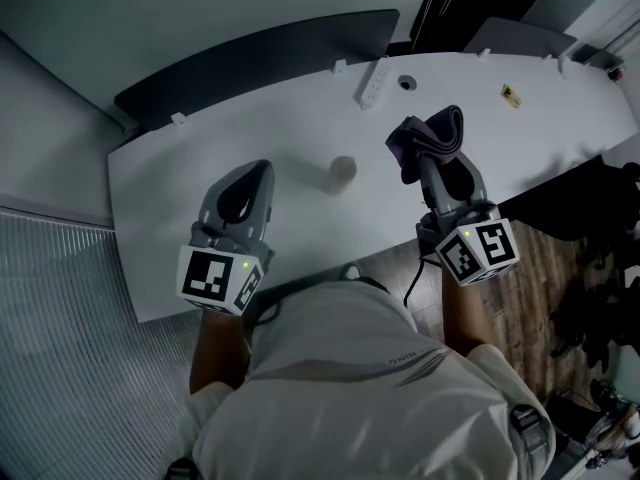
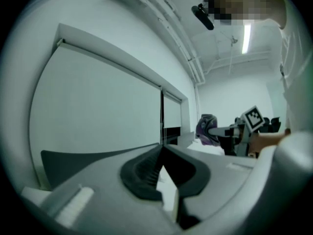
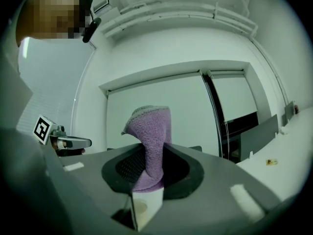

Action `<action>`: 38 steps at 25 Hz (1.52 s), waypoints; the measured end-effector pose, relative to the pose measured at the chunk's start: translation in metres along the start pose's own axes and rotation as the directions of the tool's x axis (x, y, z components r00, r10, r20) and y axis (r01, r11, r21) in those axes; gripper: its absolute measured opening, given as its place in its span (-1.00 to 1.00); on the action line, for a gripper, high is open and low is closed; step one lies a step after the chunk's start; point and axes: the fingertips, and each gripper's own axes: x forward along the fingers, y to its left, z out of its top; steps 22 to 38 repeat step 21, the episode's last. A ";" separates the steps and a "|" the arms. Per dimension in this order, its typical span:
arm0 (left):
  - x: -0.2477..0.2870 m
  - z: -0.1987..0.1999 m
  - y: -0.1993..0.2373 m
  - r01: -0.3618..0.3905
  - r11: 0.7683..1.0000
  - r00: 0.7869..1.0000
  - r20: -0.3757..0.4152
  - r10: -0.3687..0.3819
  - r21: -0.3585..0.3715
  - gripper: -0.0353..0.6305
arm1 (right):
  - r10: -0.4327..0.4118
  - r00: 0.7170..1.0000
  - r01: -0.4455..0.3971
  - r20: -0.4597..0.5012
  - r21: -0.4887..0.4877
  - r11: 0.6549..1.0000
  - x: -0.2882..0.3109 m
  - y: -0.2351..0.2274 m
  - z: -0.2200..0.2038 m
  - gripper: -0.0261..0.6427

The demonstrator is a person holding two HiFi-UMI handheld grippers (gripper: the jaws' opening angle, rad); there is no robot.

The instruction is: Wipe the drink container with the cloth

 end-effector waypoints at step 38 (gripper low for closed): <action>-0.010 0.025 0.008 0.017 1.000 1.000 0.023 -0.017 -0.009 -0.88 | -0.015 1.000 0.014 -0.012 -0.043 0.999 -0.004 0.017 0.022 -0.65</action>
